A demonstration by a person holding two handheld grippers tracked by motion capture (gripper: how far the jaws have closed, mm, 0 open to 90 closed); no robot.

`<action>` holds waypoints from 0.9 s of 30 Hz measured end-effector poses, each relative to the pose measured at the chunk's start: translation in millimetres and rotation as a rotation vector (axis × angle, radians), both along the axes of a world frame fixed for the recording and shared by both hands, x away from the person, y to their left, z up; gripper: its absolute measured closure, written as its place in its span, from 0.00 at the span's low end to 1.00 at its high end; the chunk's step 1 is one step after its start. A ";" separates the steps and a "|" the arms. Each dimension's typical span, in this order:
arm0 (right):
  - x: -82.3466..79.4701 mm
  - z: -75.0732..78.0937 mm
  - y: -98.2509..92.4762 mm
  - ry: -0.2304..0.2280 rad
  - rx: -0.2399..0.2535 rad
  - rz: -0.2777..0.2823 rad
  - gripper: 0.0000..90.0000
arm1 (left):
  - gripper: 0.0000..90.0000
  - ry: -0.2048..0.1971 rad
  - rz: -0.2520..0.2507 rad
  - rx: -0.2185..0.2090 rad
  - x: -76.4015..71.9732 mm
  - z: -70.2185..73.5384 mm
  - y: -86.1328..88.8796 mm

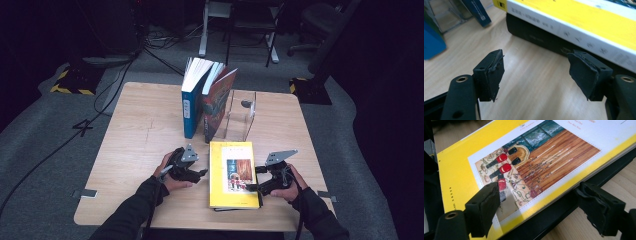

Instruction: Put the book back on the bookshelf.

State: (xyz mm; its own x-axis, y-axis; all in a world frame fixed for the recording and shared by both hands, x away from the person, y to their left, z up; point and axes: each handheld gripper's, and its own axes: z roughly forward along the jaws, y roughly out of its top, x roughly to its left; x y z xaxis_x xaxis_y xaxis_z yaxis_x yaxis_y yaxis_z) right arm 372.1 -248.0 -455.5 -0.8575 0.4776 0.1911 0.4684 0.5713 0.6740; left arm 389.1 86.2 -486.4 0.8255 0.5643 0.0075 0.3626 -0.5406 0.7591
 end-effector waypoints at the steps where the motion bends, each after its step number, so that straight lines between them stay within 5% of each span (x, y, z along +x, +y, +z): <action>1: 0.4 -0.2 -0.3 0.004 0.002 0.001 0.21 | 0.33 -0.008 0.003 0.013 0.8 0.5 -1.1; 21: 18.2 4.5 8.7 -0.028 0.009 -0.003 0.23 | 0.33 -0.006 0.019 0.021 13.7 -2.8 -2.5; 27: 18.5 7.9 6.8 -0.050 0.035 -0.006 0.30 | 0.34 -0.008 0.023 0.025 15.4 -3.8 -4.7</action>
